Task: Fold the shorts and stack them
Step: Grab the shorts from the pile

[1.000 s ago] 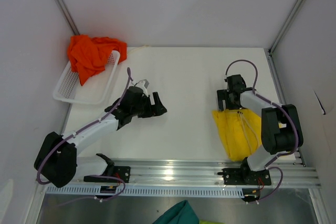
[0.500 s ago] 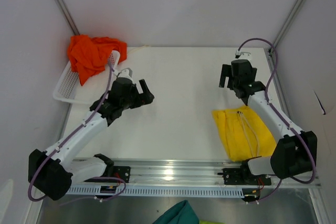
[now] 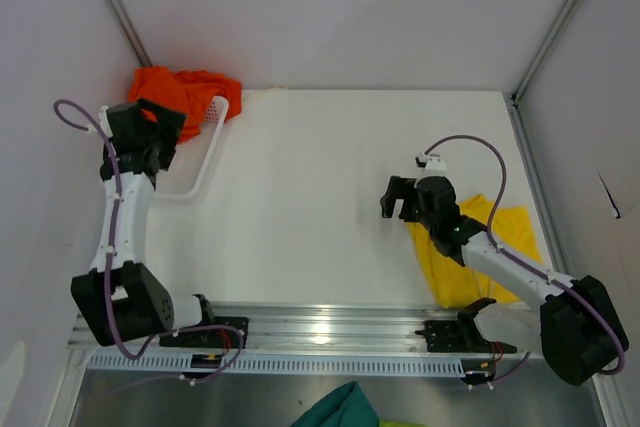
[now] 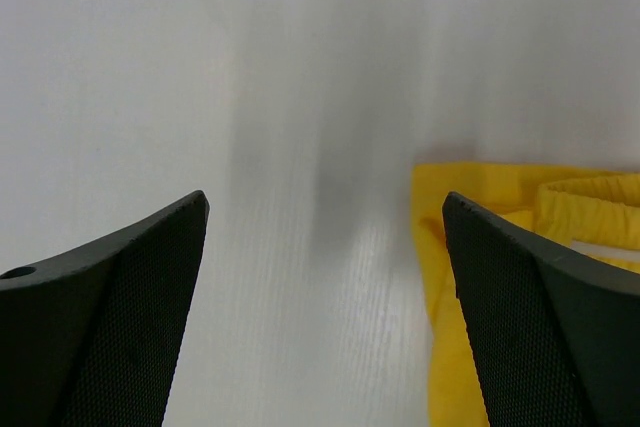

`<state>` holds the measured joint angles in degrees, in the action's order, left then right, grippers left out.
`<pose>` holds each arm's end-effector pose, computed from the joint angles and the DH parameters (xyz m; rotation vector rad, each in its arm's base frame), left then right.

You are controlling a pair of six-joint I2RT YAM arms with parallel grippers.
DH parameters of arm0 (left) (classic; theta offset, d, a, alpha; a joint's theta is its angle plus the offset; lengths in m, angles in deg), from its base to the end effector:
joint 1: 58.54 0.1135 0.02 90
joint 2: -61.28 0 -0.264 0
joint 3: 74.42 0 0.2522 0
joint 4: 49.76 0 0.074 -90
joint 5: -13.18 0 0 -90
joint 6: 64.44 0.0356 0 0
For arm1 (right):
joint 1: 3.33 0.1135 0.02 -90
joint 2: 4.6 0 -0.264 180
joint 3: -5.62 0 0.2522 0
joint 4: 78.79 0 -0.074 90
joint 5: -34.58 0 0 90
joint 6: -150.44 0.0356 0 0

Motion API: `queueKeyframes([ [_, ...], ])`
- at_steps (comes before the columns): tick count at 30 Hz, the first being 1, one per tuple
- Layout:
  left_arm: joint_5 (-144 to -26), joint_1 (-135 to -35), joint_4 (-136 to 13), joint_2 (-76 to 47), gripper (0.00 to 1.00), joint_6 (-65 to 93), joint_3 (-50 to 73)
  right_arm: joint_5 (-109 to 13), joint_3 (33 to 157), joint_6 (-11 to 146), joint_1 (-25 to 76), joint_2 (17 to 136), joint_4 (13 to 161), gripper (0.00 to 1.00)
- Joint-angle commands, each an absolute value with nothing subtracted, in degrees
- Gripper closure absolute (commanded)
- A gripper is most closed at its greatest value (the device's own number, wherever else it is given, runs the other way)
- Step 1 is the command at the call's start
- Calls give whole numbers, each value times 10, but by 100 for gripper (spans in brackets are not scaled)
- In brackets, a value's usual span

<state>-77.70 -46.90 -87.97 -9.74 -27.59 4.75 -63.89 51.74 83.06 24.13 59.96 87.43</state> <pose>0.2730 0.0557 0.3440 -1.1320 1.8017 -0.4501 0.2138 0.1052 0.2139 -0.0030 2.1473 0.3571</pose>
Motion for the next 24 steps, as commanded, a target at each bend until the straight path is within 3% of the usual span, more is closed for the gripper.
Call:
queueKeyframes([
  [1,-824,-423,-834,-146,1,-382,84,-704,549,802,288,607,969,0],
  [7,-771,-420,-755,-252,1,-455,96,-722,536,786,345,633,1014,1],
  [17,-723,-420,-762,-515,2,-470,277,-740,520,757,366,620,1043,0],
  [24,-708,-418,-781,-633,3,-474,395,-742,506,751,365,604,1055,1],
])
